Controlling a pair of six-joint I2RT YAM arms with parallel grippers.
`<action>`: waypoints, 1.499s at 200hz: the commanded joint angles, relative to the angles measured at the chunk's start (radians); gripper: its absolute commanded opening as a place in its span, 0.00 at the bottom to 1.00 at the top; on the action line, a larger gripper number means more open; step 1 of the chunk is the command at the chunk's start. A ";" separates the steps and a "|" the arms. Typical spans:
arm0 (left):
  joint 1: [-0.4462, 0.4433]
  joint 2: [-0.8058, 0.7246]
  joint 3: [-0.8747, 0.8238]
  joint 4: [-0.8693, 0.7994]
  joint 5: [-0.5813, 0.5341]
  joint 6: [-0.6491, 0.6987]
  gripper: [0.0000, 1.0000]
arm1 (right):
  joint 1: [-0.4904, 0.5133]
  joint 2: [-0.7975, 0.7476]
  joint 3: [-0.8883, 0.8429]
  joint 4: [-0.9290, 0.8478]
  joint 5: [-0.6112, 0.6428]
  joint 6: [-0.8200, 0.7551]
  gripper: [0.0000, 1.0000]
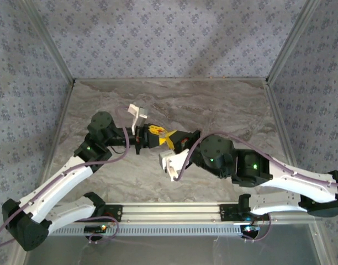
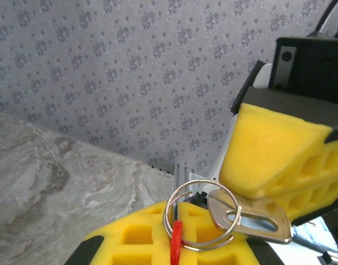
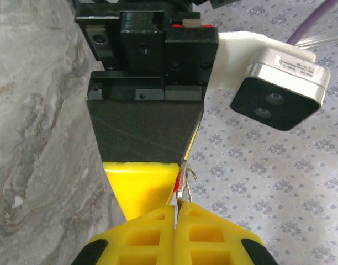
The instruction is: Remove the keys from the keyring
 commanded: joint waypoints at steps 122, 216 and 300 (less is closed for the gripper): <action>-0.154 -0.023 0.165 -0.108 -0.163 0.273 0.07 | 0.007 0.186 -0.159 0.136 -0.205 0.133 0.00; -0.168 -0.119 -0.003 -0.012 -0.372 0.259 0.55 | -0.146 0.059 -0.226 0.433 -0.165 0.421 0.00; -0.167 -0.192 -0.032 -0.142 -0.462 0.295 0.65 | -0.313 -0.089 -0.387 0.635 -0.213 0.592 0.00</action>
